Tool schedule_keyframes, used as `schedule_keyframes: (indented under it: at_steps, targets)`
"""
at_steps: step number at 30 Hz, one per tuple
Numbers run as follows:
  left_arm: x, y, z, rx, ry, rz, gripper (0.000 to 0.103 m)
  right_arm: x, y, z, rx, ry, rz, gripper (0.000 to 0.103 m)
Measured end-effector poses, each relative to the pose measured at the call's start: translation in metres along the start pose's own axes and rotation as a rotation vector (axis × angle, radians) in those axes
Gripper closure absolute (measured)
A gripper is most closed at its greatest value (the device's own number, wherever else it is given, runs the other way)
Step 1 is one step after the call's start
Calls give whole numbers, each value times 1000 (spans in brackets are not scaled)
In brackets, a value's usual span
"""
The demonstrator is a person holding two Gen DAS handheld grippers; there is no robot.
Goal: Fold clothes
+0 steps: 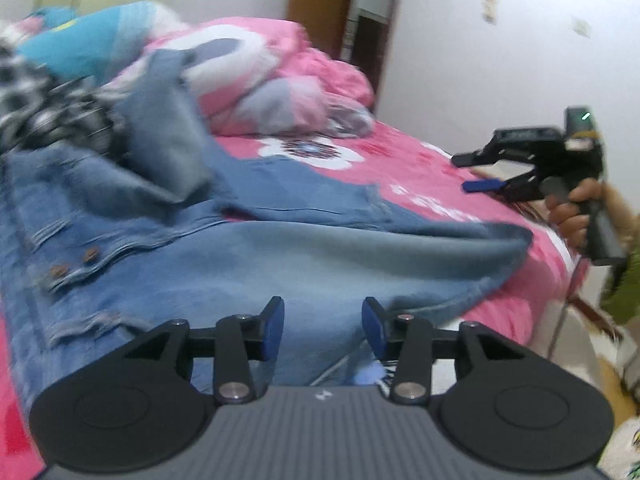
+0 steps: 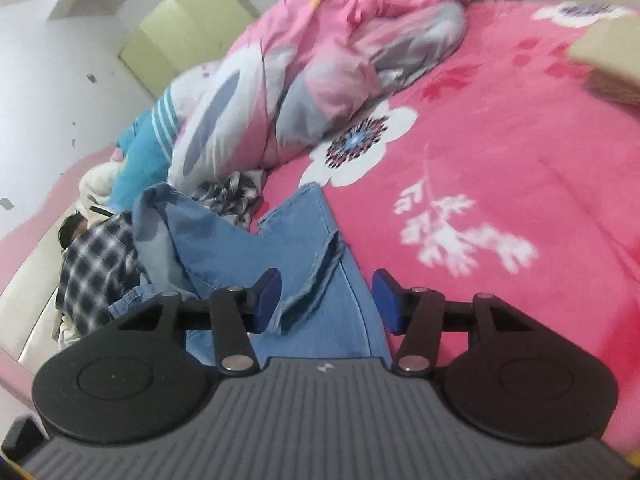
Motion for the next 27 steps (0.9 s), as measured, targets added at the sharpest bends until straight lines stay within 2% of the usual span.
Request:
schedule_keyframes:
  at_steps: [3,6,12,14,15,16,17,18,20,21,23,25,27]
  targets:
    - [23,-6,-8,15,67,-63,57,0,19,51,68,8,5,53]
    - [43,-11,-15,42,136,-99,57,-3,37,106,81,-53,-16,53]
    - [73,-21,-29,78,269,-109,57,-16,63,198,159,-97,34,55]
    - [82,-25,-31,91,309,-126,57,-14,65,217,194,-73,43,55]
    - [87,-27,-34,95,332,-138,56,-9,60,223,226,-59,42,61]
    - [92,-28,-37,95,349,-148,54,-4,55,228,260,-45,39,79]
    - [96,-30,-39,94,359,-161,52,1,49,233,295,-31,36,87]
    - [98,-31,-39,94,356,-171,49,6,39,236,329,-26,27,88]
    - [101,-33,-40,95,351,-190,47,18,26,235,325,-43,-65,92]
    - [102,-34,-41,96,348,-200,44,22,25,230,316,-38,-71,98]
    - [105,-37,-42,97,343,-219,42,29,38,210,275,38,13,100]
    - [108,-39,-43,98,337,-239,38,36,63,177,193,146,91,101]
    - [111,-41,-45,99,332,-258,37,35,91,125,76,218,146,101]
Point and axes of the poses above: each gripper's, at about its wrist camera, not at the fingertips, and z roughly the way its jaws point, x to its left, y to its top, the point moved 10 cm from there along z, roughly the way its jaws point, and after that the axes turned 12 degrees about z, right-handed, at the moved point
